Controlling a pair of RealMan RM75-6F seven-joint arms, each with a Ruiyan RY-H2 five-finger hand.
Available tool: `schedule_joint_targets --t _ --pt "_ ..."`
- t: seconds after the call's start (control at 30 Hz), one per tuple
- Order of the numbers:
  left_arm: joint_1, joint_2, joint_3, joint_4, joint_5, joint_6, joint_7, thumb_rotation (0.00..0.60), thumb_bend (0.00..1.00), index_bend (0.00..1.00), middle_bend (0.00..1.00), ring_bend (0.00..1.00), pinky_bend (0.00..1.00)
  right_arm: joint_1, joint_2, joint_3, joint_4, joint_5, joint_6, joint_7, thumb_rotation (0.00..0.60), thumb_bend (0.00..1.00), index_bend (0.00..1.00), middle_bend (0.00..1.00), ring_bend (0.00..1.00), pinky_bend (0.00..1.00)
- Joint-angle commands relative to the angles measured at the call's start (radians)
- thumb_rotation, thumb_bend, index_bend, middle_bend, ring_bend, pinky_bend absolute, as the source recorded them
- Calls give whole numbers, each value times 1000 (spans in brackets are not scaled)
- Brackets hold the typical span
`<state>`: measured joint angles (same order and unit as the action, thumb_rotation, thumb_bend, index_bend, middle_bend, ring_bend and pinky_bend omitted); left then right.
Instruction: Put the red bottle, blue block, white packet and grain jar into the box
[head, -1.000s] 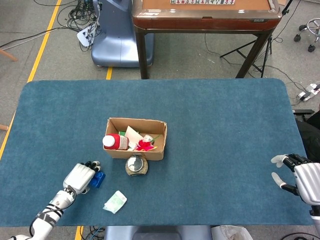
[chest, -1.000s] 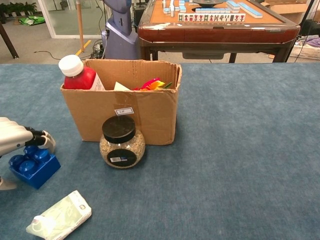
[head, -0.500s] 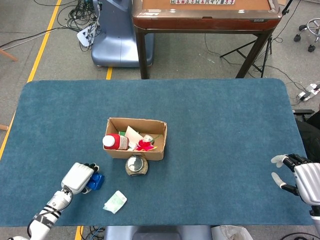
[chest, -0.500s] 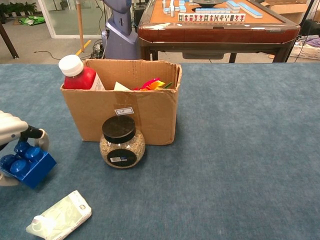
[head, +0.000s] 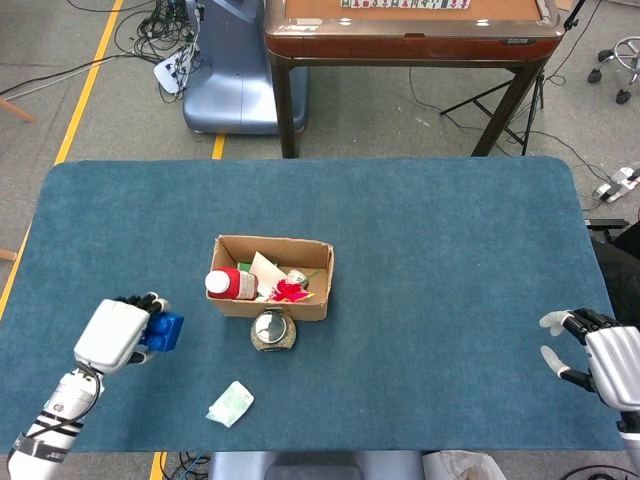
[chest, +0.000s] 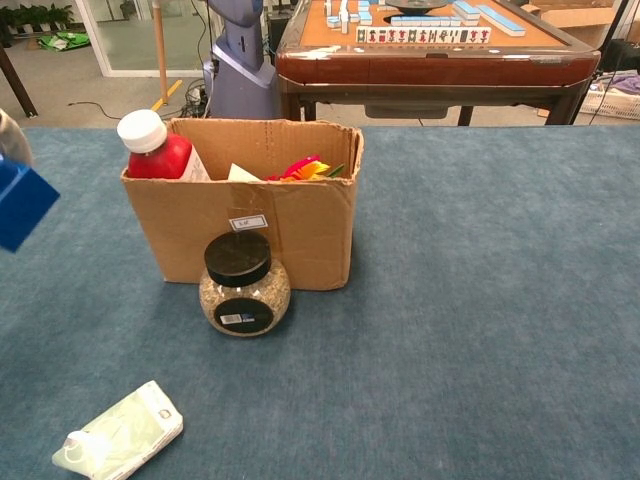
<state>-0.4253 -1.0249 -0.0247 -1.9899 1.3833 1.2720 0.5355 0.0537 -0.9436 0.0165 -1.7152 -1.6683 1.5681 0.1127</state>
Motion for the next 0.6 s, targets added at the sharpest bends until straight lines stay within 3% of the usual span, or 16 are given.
schedule_joint_targets --t 0.03,0.27,0.47,0.6 --pt "1 65 -43 -71 -11 32 12 600 135 621 603 474 595 0 -1 0 0 1 -1 -2 600 286 451 530 426 578" --pt "-33 97 -110 -169 -69 35 50 600 135 618 603 472 595 3 -4 -2 1 0 -9 -6 600 285 451 530 426 578" --pt "-123 -4 -212 -229 -210 49 147 600 135 610 603 471 603 7 -3 -3 4 7 -20 0 600 286 451 529 426 578" --pt "-187 -85 -253 -230 -275 58 225 600 135 607 603 471 604 8 -3 -3 7 9 -22 5 600 286 451 529 426 578"
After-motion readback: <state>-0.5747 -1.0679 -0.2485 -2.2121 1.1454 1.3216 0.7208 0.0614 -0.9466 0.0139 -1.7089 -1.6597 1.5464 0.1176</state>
